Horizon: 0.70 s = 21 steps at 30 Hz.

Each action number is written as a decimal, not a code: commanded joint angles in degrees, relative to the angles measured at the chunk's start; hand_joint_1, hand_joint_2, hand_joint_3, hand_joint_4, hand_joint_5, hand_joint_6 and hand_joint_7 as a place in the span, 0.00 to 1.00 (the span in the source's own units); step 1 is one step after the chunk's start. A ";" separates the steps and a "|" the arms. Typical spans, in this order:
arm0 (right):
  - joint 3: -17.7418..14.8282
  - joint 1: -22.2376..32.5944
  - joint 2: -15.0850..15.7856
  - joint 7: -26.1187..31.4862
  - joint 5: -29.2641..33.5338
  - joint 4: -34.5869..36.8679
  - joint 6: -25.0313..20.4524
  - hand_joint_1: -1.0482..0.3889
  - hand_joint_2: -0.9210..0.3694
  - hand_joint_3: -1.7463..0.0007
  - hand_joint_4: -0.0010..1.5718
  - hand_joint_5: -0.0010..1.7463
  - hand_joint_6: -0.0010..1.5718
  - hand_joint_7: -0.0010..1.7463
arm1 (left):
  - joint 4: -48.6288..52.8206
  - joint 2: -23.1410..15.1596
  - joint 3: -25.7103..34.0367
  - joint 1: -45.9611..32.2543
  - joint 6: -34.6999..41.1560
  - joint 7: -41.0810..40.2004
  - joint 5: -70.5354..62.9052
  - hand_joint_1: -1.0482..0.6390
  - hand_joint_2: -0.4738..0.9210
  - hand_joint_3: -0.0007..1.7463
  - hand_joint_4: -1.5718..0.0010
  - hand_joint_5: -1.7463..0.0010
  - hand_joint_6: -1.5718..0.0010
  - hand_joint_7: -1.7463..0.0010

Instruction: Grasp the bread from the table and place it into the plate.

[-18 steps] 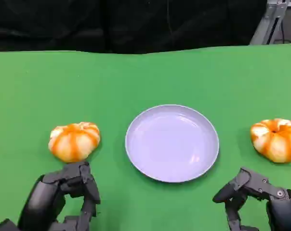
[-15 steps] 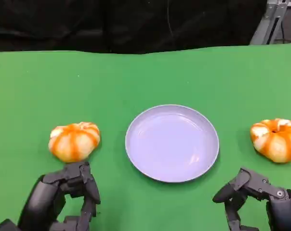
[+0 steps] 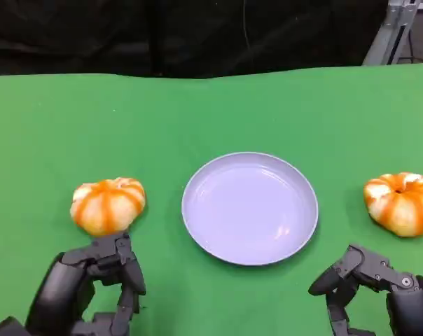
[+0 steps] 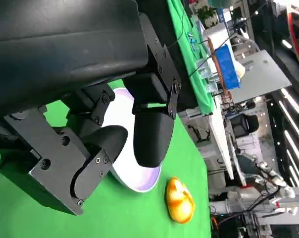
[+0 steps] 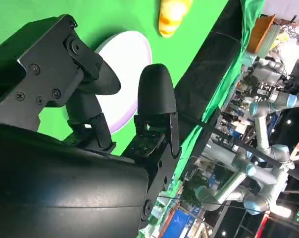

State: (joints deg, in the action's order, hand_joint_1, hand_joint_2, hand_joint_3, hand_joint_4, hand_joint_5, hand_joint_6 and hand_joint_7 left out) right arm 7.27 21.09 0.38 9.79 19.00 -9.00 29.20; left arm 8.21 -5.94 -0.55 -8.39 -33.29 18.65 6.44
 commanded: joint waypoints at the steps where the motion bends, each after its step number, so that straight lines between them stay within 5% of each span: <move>1: -0.32 0.18 0.16 0.29 -0.36 -0.27 -0.11 0.78 0.46 0.24 0.48 0.92 0.51 0.73 | 0.69 -1.22 0.97 0.76 -0.03 -0.10 0.04 0.61 0.54 0.88 0.44 0.02 0.47 0.12; 6: -0.29 -0.25 0.15 0.23 -0.49 0.09 -0.09 0.77 0.46 0.24 0.48 0.92 0.51 0.74 | 0.34 -2.08 1.41 2.05 2.36 -0.09 -0.07 0.59 0.63 0.71 0.52 0.24 0.52 0.38; 10: -0.33 -0.47 0.25 0.26 -0.40 0.30 0.05 0.77 0.46 0.24 0.48 0.92 0.51 0.74 | -0.80 -3.51 1.23 2.56 3.59 -1.25 -3.64 0.58 0.64 0.68 0.53 0.29 0.52 0.44; 12: -0.34 -0.66 0.20 0.18 -0.60 0.36 -0.08 0.78 0.46 0.24 0.49 0.93 0.51 0.74 | -2.93 -5.70 1.13 3.53 5.58 -3.18 -10.25 0.47 0.83 0.27 0.66 0.44 0.64 0.69; 14: -0.31 -0.73 0.05 0.02 -0.94 0.26 -0.50 0.78 0.47 0.23 0.49 0.93 0.51 0.74 | -4.66 -7.33 1.01 4.74 7.62 -4.50 -15.04 0.39 0.92 0.09 0.75 0.50 0.68 0.80; 21: -0.32 -0.99 0.30 0.06 -0.36 0.44 -0.56 0.78 0.48 0.23 0.49 0.92 0.51 0.74 | -7.65 -12.42 -0.31 9.22 15.00 -6.43 -26.66 0.32 0.98 0.01 0.92 0.58 0.78 0.93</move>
State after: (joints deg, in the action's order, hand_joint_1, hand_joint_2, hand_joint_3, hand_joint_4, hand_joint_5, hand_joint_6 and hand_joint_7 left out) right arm 7.28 20.29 0.36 9.71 19.02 -8.58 28.86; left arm 1.62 -16.02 -0.50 -0.81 -20.33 13.55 -16.75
